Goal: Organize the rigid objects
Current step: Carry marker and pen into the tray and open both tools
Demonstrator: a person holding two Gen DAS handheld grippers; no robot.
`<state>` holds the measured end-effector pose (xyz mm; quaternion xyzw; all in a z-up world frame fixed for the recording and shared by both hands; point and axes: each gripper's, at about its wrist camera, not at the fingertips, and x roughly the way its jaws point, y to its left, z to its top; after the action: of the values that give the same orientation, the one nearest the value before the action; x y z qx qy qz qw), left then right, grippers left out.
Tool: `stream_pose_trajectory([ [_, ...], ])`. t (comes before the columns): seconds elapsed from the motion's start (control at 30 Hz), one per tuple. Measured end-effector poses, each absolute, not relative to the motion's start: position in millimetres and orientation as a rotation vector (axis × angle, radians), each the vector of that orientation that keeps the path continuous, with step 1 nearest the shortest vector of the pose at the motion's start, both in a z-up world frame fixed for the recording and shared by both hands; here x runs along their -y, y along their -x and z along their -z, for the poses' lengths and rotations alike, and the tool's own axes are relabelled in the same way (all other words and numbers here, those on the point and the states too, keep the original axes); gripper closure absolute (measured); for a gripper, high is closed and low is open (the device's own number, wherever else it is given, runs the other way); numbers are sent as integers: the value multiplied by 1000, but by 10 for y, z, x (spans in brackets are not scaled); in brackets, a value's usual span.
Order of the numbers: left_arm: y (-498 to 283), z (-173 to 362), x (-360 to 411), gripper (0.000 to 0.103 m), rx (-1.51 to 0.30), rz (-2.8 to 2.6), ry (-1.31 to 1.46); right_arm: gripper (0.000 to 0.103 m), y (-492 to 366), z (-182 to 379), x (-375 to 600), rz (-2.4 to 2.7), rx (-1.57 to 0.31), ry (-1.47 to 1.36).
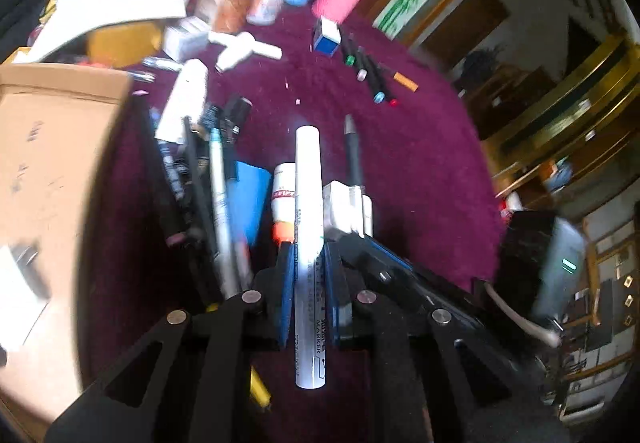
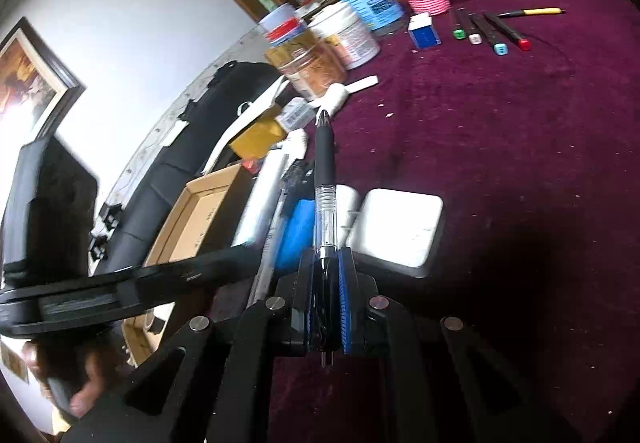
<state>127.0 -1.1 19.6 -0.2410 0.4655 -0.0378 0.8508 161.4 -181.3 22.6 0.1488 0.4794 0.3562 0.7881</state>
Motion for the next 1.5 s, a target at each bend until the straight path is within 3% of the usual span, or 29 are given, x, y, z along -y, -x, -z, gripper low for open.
stream_pose_trajectory([
  [0.4,-174,-501,-1232,92,-836,-112,667,93,-1199,-501,1189,-901,-1038,-209],
  [0.87,-343,-221,-2324,92,-848,-249,714,93,-1304,-265,-575,-948,-1170,32],
  [1.5,-724,211,-2213,91,-1057,-383,504,93,-1290,-94,-887,-875,-1154,308],
])
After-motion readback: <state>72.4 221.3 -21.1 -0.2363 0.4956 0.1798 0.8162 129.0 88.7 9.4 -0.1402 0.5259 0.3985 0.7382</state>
